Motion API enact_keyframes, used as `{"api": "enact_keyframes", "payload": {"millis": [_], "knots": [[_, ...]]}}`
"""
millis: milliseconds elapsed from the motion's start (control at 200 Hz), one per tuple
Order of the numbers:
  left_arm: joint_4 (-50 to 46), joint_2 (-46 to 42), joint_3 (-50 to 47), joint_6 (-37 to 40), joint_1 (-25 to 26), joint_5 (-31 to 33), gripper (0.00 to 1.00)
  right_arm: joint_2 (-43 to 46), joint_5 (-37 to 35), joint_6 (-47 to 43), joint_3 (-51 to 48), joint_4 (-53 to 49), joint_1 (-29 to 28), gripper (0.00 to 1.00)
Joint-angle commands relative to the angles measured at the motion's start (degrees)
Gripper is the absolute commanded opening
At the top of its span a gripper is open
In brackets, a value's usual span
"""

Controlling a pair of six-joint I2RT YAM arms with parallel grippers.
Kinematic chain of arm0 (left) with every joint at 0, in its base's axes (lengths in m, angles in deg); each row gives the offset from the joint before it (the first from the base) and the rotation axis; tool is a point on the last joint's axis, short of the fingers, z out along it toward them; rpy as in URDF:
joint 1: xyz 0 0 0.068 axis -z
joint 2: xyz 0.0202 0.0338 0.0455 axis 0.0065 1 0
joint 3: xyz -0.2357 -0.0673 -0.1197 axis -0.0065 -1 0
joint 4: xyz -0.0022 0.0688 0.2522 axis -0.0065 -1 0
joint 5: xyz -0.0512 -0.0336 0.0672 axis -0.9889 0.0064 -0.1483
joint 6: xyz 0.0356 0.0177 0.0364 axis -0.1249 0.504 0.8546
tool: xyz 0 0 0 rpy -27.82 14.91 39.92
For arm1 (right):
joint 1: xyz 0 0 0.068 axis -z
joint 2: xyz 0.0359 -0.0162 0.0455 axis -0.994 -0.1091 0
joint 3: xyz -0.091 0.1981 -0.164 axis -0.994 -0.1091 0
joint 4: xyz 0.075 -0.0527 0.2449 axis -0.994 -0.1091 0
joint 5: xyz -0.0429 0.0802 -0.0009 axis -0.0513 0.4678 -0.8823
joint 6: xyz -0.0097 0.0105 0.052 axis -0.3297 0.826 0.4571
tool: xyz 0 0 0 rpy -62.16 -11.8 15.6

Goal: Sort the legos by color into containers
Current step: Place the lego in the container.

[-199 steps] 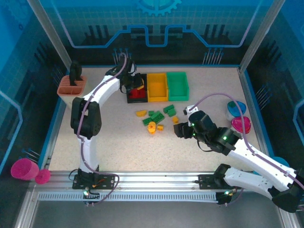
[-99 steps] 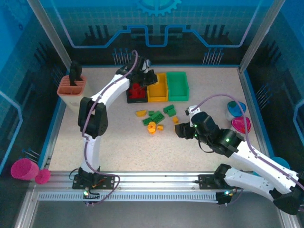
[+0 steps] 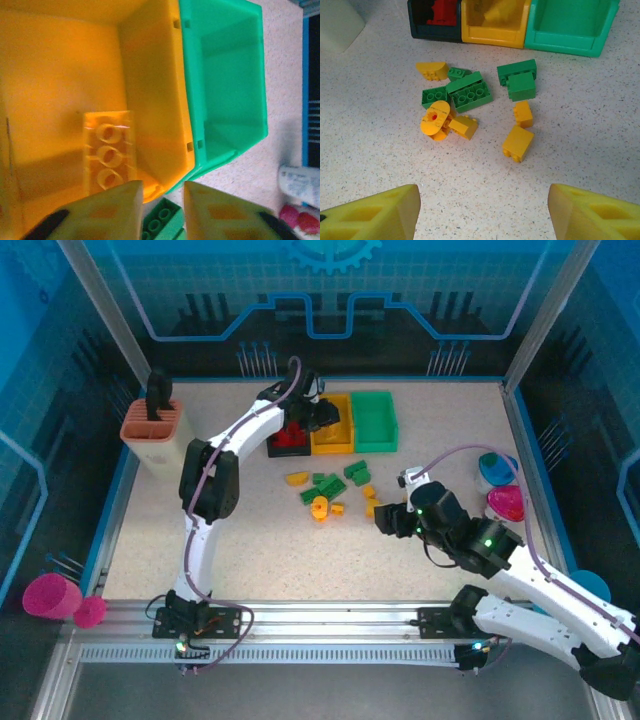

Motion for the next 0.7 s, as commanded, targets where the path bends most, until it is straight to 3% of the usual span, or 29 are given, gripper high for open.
{"api": "enact_keyframes", "payload": {"millis": [0, 255, 480, 695], "knots": [[-1.13, -2.67, 1.25, 0.45, 0.00, -1.75, 0.40, -0.61, 0.21, 0.82, -0.41, 0.15, 0.55, 0.70], [1.38, -15.99, -5.44, 1.43, 0.00, -1.73, 0.44, -4.79, 2.69, -0.28, -0.34, 1.82, -0.23, 0.76], [11.09, -37.83, -25.42, 3.19, 0.06, -0.17, 0.50, -14.92, 5.46, -3.69, 3.06, 3.55, -2.56, 0.79], [12.15, -57.36, -44.76, 5.89, 0.01, 4.25, 0.55, -29.18, 6.10, -5.29, 10.45, 4.30, -6.02, 0.83]]}}
